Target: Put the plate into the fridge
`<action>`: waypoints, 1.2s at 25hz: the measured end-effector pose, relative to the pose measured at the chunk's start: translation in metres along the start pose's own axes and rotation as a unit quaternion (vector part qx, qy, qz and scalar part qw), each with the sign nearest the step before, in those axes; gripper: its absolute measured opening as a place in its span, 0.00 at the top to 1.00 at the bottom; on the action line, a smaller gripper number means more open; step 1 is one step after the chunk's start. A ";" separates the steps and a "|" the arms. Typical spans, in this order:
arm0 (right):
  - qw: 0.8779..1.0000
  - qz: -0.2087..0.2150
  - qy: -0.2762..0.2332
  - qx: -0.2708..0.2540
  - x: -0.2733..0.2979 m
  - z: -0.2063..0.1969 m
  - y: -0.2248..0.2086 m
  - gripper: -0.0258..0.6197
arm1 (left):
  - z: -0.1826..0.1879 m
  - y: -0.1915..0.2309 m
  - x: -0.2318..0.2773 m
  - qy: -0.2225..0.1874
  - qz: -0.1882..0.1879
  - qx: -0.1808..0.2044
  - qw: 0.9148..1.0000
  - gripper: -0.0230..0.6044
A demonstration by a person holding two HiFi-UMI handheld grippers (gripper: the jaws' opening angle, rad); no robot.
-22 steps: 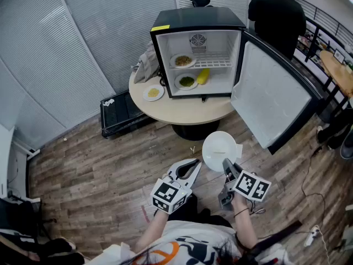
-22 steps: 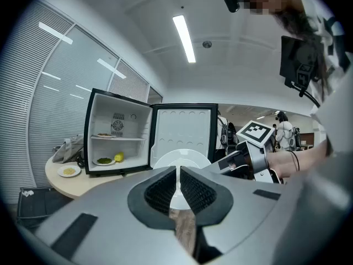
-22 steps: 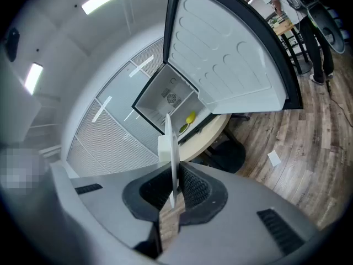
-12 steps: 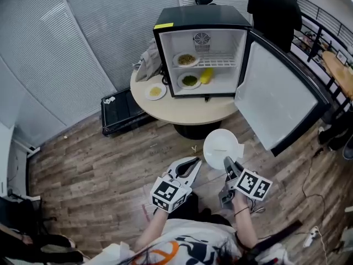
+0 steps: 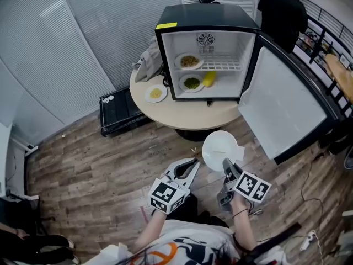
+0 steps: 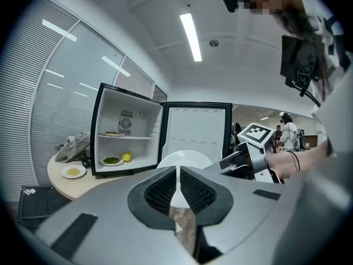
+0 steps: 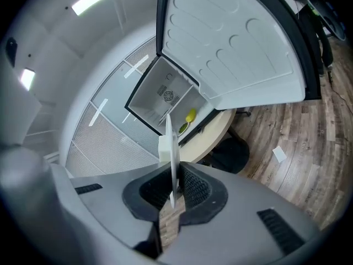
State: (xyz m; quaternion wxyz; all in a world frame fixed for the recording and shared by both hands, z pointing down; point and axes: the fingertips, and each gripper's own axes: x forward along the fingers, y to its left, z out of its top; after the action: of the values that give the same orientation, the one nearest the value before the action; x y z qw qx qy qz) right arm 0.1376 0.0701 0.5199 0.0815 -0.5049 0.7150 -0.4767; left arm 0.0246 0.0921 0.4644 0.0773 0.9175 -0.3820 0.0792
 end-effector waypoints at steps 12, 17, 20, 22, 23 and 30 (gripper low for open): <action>1.000 -0.010 0.001 0.013 0.055 0.028 0.003 0.91 | 0.014 0.053 0.043 0.006 -0.018 -0.001 1.000 0.93; 1.000 -0.015 -0.002 0.018 0.080 0.038 0.008 0.91 | 0.019 0.079 0.054 0.002 -0.023 -0.004 1.000 0.93; 1.000 -0.018 -0.008 0.022 0.095 0.044 0.013 0.91 | 0.023 0.099 0.058 0.001 -0.024 -0.005 1.000 0.93; 0.999 -0.020 -0.011 0.024 0.105 0.047 0.018 0.91 | 0.025 0.114 0.059 0.000 -0.024 -0.006 1.000 0.93; 0.999 -0.020 -0.012 0.025 0.110 0.048 0.020 0.91 | 0.026 0.121 0.060 -0.001 -0.024 -0.006 1.000 0.93; 0.999 -0.017 -0.026 0.041 0.144 0.053 0.037 0.91 | 0.032 0.163 0.068 -0.004 -0.036 -0.003 0.999 0.93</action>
State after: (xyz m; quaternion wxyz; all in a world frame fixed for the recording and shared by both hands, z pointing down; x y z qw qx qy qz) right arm 0.0768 -0.0759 0.5163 0.1129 -0.5254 0.6842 -0.4930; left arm -0.0417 -0.0749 0.4606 0.0810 0.9308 -0.3493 0.0712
